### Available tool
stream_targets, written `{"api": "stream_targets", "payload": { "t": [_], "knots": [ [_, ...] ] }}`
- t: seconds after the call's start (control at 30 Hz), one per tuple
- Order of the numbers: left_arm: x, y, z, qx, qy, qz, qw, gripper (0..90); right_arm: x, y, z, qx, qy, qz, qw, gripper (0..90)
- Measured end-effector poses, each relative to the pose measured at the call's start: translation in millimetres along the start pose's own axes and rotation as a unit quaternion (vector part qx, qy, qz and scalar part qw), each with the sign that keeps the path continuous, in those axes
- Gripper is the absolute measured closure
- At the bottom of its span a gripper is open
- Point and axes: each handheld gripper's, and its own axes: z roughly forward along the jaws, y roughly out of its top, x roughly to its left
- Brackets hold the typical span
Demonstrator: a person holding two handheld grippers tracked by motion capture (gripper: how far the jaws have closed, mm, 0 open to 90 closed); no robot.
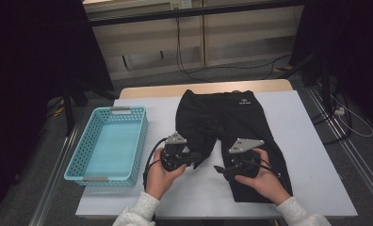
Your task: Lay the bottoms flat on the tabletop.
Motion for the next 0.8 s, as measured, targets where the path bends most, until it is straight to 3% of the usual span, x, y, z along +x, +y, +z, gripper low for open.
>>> {"api": "stream_targets", "payload": {
  "t": [0.03,0.1,0.17,0.3,0.47,0.6,0.8],
  "knots": [
    [3.5,-2.8,3.2,0.003,0.019,0.006,0.9998,68.8,1.4,0.3,1.3,0.002,0.0,-0.001,1.0,20.9],
    [11.6,-8.3,7.1,0.006,0.036,-0.006,0.9993,52.9,3.7,0.9,4.0,0.005,0.001,-0.006,1.0,21.3],
    [16.6,-10.6,6.3,0.007,0.048,-0.011,0.9987,42.3,6.3,1.8,6.2,0.007,0.002,-0.01,0.9999,22.1],
    [20.9,-8.8,-2.0,-0.004,0.071,-0.009,0.9974,29.9,11.4,5.1,11.3,0.007,0.006,-0.015,0.9998,25.7],
    [25.9,-9.5,-13.0,-0.006,0.1,0.003,0.995,24.9,20.3,9.3,19.2,0.016,0.026,-0.032,0.999,37.5],
    [28.5,-12.9,-17.4,-0.01,0.111,-0.01,0.9937,23.0,28.6,15.1,28.6,0.018,0.031,-0.044,0.9984,42.3],
    [33.0,-16.2,-24.2,-0.011,0.125,-0.013,0.992,21.7,43.9,22.2,48.8,0.027,0.048,-0.049,0.9973,45.6]
  ]
}}
